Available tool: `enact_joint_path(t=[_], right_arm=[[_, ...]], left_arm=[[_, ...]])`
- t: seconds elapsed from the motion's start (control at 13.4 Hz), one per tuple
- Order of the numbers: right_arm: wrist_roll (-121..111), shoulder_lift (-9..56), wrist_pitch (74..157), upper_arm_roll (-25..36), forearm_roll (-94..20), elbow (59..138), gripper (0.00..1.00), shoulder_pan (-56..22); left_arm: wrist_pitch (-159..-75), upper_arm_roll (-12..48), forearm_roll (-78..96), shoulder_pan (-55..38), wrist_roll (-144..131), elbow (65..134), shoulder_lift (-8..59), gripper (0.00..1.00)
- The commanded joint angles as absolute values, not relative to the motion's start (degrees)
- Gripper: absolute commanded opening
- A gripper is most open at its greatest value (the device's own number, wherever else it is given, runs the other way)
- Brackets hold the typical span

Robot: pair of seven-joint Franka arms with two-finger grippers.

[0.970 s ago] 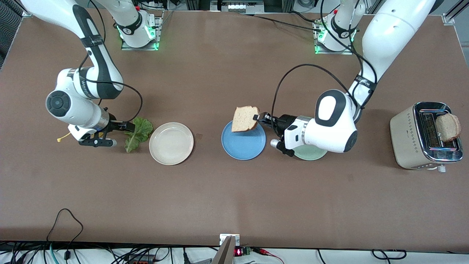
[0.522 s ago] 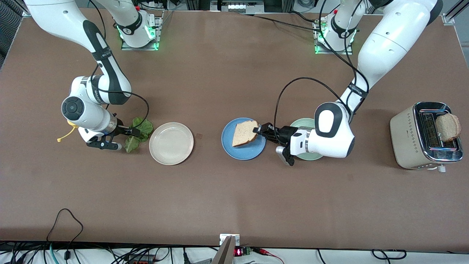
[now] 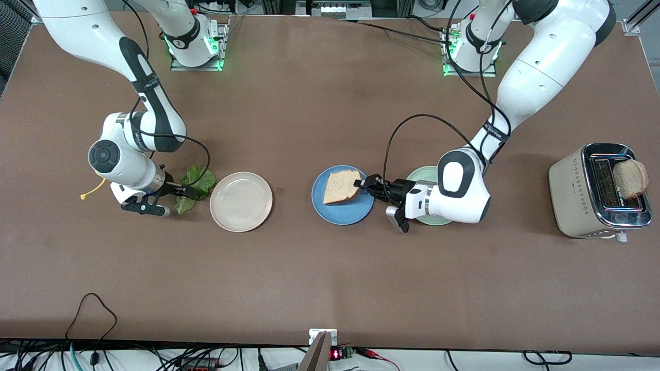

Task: Make sandwich in blue plate with both arms
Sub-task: 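Lay the bread on the blue plate with the left gripper while the right grasps lettuce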

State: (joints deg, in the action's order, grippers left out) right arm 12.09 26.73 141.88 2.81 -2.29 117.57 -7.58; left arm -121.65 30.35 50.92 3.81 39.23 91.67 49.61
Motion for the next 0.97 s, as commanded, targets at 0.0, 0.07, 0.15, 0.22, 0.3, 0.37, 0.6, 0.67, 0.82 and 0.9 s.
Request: enact_joint_path(t=[0.0,0.07,0.15,0.22,0.3,0.37,0.6,0.67,0.82,0.9], right_arm=[[12.7,29.2,142.9,2.6,-3.0,116.2,1.00,-7.4],[12.7,30.0,144.1,2.6,-3.0,116.2,1.00,-7.5],[12.7,30.5,144.5,2.6,-3.0,116.2,1.00,-7.4],[12.7,30.6,144.5,2.6,-3.0,116.0,1.00,-7.4],[12.7,30.6,144.5,2.6,-3.0,115.8,0.90,-7.5],[12.5,30.6,144.4,2.6,-2.9,115.8,0.68,-7.4],[11.3,30.6,142.9,2.6,-2.9,114.1,0.18,-7.5],[11.3,30.6,142.7,2.6,-2.8,113.9,0.08,-7.5],[11.2,30.5,142.0,2.6,-2.6,113.7,0.00,-7.6],[11.2,30.5,141.9,2.6,-2.5,113.7,0.00,-7.6]], left_arm=[[-123.6,30.5,52.8,3.5,41.1,91.8,49.7,0.40],[-123.7,30.5,52.5,3.5,41.3,91.8,49.7,0.99],[-123.6,30.5,52.3,4.0,41.8,91.8,49.3,1.00],[-123.3,30.4,51.8,4.7,42.3,91.8,49.0,1.00],[-123.1,30.1,50.7,5.0,42.4,92.0,48.2,1.00],[-123.0,29.9,47.3,5.5,42.5,92.2,47.4,1.00],[-118.9,29.7,35.2,8.0,41.3,92.1,44.0,1.00],[-117.1,29.6,31.3,9.0,40.0,92.1,42.9,1.00],[-113.3,29.6,22.8,9.5,33.3,91.8,39.4,1.00],[-111.6,29.6,18.1,9.4,28.4,91.6,37.5,1.00]])
